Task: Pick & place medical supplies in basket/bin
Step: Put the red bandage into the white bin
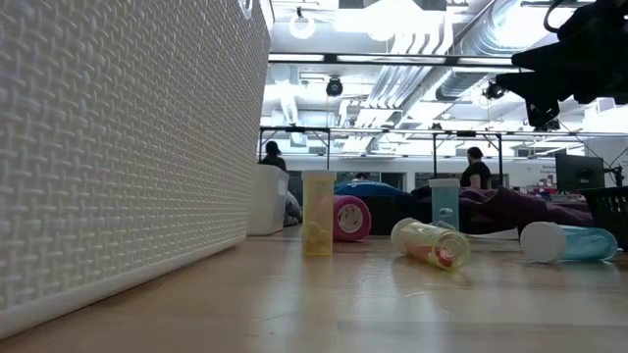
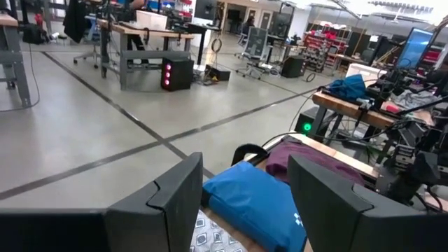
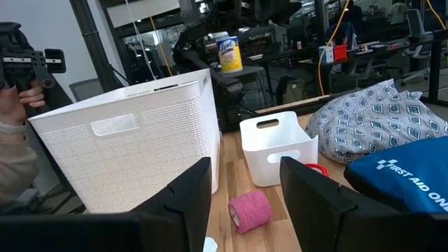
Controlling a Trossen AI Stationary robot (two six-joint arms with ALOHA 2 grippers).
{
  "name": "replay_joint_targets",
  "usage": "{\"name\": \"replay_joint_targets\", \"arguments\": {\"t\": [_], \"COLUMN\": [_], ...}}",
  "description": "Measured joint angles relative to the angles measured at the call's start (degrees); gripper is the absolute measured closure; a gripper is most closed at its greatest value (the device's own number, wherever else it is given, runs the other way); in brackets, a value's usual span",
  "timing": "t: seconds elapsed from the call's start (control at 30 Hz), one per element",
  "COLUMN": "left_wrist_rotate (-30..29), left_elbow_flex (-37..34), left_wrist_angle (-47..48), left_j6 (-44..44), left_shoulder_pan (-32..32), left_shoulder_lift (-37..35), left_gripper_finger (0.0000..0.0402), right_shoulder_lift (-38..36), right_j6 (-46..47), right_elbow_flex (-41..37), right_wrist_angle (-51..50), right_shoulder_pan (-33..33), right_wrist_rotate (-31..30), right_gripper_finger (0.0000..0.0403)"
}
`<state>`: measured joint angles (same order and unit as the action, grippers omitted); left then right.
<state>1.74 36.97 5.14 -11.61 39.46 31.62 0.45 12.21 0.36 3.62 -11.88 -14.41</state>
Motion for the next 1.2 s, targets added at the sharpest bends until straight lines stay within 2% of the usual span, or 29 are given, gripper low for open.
{"name": "replay_joint_targets", "arguments": {"t": [0.17,0.33,0.63,1.2], "left_wrist_rotate": [0.1,3.0,4.7,4.5], "left_elbow_flex": [0.0,0.0,0.7,18.8], "left_wrist_angle": [0.2,-2.3,-12.0,-12.6], "left_j6": [0.0,-0.1,-0.8,0.9], "left_shoulder_pan": [0.0,-0.1,-3.2,-10.8], "left_shoulder_lift": [0.8,3.9,14.4,40.8], "left_gripper_finger": [0.0199,0.0199,0.0199,0.0199], "right_shoulder_lift": [0.0,0.0,0.0,0.0], "right_j6": [0.0,0.0,0.0,0.0], "right_elbow_flex": [0.0,0.0,0.0,0.0], "right_wrist_angle": [0.0,0.0,0.0,0.0], "right_shoulder_pan": [0.0,0.0,0.0,0.0], "right_wrist_rotate": [0.0,0.0,0.0,0.0], "right_gripper_finger": [0.0245,0.0245,0.0245,0.0245]}}
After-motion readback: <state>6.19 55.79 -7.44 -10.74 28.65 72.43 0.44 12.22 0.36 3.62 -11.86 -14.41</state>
